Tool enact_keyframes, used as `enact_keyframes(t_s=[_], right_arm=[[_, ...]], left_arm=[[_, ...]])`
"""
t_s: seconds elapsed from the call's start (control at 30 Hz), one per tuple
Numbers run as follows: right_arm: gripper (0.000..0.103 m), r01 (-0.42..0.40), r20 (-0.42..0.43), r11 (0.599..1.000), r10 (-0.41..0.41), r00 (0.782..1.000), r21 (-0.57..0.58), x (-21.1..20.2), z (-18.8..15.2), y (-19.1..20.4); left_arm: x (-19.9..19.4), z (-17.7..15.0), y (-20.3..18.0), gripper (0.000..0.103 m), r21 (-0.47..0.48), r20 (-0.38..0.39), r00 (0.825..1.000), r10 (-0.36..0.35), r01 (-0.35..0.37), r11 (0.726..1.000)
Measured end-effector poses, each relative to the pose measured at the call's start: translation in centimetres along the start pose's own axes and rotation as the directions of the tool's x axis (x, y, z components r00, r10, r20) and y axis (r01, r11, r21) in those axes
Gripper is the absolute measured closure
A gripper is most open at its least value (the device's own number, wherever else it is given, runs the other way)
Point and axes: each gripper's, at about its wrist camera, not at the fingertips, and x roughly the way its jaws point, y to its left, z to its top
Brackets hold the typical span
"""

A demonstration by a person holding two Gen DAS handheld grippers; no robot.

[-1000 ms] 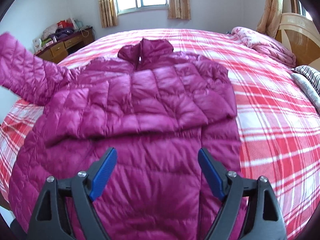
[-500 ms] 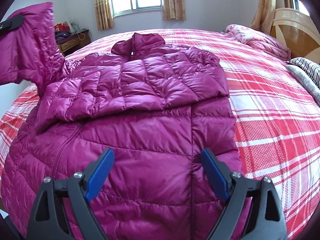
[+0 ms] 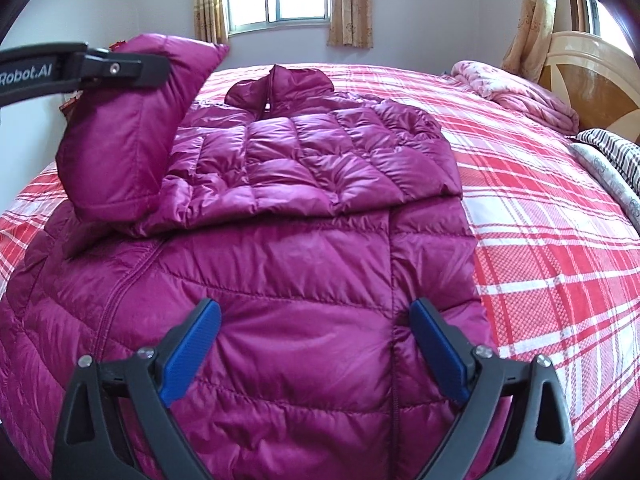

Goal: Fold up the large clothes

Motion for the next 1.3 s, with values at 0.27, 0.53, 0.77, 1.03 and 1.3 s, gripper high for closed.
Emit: enact_keyframes(t_s=[0.27, 0.53, 0.77, 1.03, 1.3], right_arm=[[0.003, 0.005, 0.008, 1.0, -0.005, 1.0, -0.005, -0.1, -0.2, 0.1], [0.001, 0.005, 0.009, 1.0, -0.005, 1.0, -0.009, -0.2, -0.3, 0.1], [0.036, -0.055, 0.033, 0.997, 0.053, 0.998, 0.059, -2.7, 1.0, -0.8], [0.041, -0.194, 0.092, 0.981, 0.191, 0.977, 0.029, -4.4, 6.6, 1.2], [0.061, -0.234, 0.069, 0.972, 0.235, 0.97, -0.019, 0.0, 9.6, 3.8]], left_arm=[[-2.1, 0.2, 0.6, 0.069, -0.04, 0.046, 0.999, -0.021, 0.023, 0.999], [-5.0, 0.5, 3.3, 0.016, -0.057, 0.156, 0.983, 0.102, -0.094, 0.994], [2.1, -3.6, 9.1, 0.016, -0.082, -0.05, 0.954, 0.295, -0.299, 0.951], [5.7, -7.8, 16.4, 0.015, -0.287, -0.229, 0.937, 0.265, -0.325, 0.901], [1.9, -3.0, 16.6, 0.015, -0.371, -0.031, 0.972, 0.232, -0.227, 0.901]])
